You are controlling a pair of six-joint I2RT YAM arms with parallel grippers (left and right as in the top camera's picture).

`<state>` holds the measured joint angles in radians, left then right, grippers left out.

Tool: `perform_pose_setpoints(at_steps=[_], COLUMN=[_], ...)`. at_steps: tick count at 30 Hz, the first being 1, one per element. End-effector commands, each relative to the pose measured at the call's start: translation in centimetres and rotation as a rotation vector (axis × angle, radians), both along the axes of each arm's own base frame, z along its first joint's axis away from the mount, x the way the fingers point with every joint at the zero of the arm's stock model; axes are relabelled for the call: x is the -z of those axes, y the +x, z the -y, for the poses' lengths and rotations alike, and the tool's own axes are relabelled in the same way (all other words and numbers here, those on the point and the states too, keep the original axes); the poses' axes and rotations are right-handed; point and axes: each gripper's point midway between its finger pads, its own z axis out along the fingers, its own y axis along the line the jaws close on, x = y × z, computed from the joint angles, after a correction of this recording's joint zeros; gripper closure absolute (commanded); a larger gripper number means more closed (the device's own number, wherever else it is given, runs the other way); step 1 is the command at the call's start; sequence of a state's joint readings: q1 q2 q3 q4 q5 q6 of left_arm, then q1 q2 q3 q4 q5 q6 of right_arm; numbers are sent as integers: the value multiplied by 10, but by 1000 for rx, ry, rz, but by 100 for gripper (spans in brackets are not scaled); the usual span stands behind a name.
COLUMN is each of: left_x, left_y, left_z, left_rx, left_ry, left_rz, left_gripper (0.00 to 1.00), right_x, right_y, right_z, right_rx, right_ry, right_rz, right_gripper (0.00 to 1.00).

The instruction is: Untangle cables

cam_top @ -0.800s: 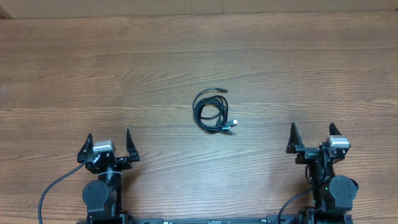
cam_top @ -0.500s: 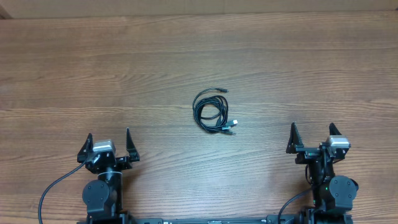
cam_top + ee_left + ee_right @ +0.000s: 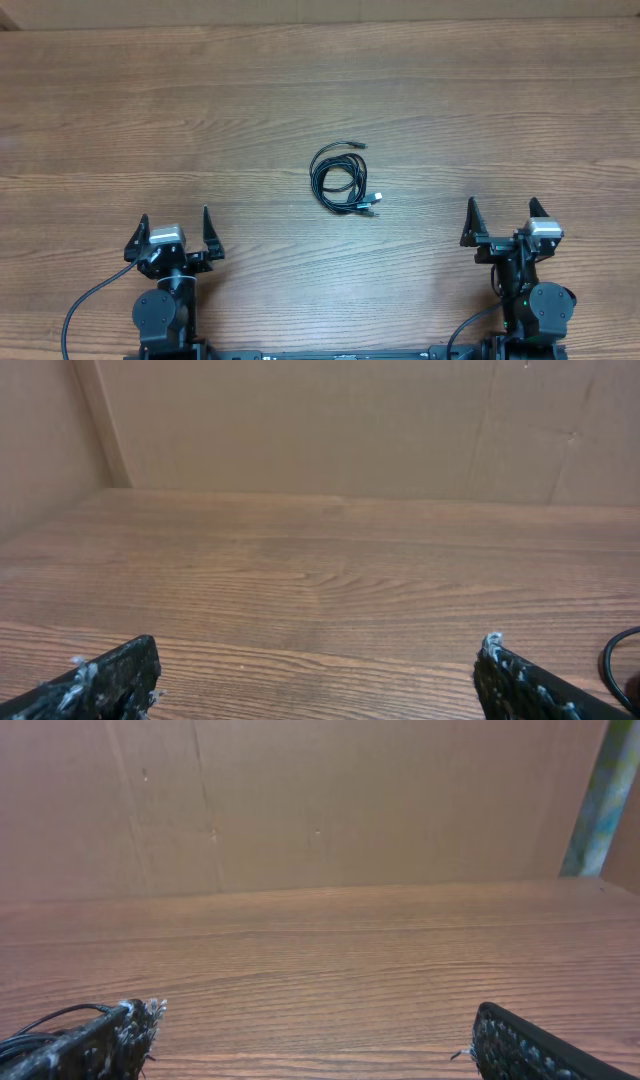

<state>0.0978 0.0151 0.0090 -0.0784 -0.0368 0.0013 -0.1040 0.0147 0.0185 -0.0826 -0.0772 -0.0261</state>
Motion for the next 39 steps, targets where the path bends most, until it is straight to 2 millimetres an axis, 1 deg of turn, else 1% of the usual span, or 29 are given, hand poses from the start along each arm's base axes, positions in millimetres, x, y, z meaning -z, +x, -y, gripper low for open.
perform_pose_setpoints(at_steps=[1,34,38,39], left_x=[-1,-1,-1,-2], left_y=[0,0,0,0], left_z=[2,2,2,2], left_rx=[10,10,10,10], left_ry=[-8,-8,-8,-7], left_rz=[10,10,9,12], left_gripper=[1,0,1,1], right_x=[2,2,1,1], right_y=[0,0,-2,-3], right_z=[2,3,27,29], right_rx=[12,15,158,169], right_ry=[-2,-4,-16,-17], right_rz=[4,4,6,6], right_gripper=[0,0,0,0])
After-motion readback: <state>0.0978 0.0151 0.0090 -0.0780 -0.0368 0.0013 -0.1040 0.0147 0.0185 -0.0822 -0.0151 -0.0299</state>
